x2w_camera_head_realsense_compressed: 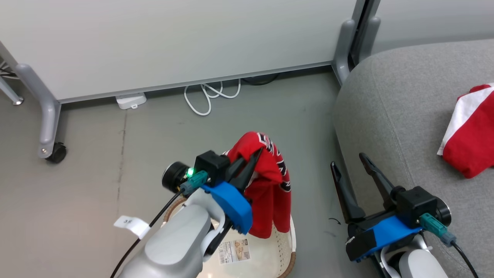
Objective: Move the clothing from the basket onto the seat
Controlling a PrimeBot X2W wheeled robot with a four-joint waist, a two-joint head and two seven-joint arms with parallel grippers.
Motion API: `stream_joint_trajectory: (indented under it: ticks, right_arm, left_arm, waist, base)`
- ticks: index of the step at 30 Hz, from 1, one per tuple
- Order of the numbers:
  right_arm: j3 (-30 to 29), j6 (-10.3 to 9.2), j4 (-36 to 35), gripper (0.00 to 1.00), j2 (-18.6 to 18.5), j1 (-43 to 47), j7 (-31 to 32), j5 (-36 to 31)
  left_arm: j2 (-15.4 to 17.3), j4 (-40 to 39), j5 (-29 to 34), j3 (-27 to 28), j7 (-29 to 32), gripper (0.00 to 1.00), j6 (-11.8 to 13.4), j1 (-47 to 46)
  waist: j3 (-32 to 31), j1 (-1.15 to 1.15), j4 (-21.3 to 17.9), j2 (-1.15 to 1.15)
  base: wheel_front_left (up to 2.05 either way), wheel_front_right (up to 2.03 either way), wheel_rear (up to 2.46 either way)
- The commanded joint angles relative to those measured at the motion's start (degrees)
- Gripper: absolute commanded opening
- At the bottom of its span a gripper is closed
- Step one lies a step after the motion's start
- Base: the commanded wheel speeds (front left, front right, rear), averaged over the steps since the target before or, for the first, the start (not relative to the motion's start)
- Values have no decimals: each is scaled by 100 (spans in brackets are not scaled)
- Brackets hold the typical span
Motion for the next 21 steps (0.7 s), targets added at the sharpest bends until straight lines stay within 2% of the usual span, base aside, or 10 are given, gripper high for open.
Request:
stream_joint_trajectory:
  ticks: [1, 21]
  right_arm:
    - [22, 3, -18, 100, -7, 88, 32, 13]
    - [222, 3, 92, 100, -7, 237, 180, 112]
  left_arm:
    - [-23, -101, 54, 43, -30, 0, -5, -211]
    - [-237, -220, -212, -589, -29, 0, -5, -1154]
  waist:
    - [-62, 1, 59, 0]
    - [-365, 1, 244, 0]
  base:
    - [0, 0, 0]
    - [0, 0, 0]
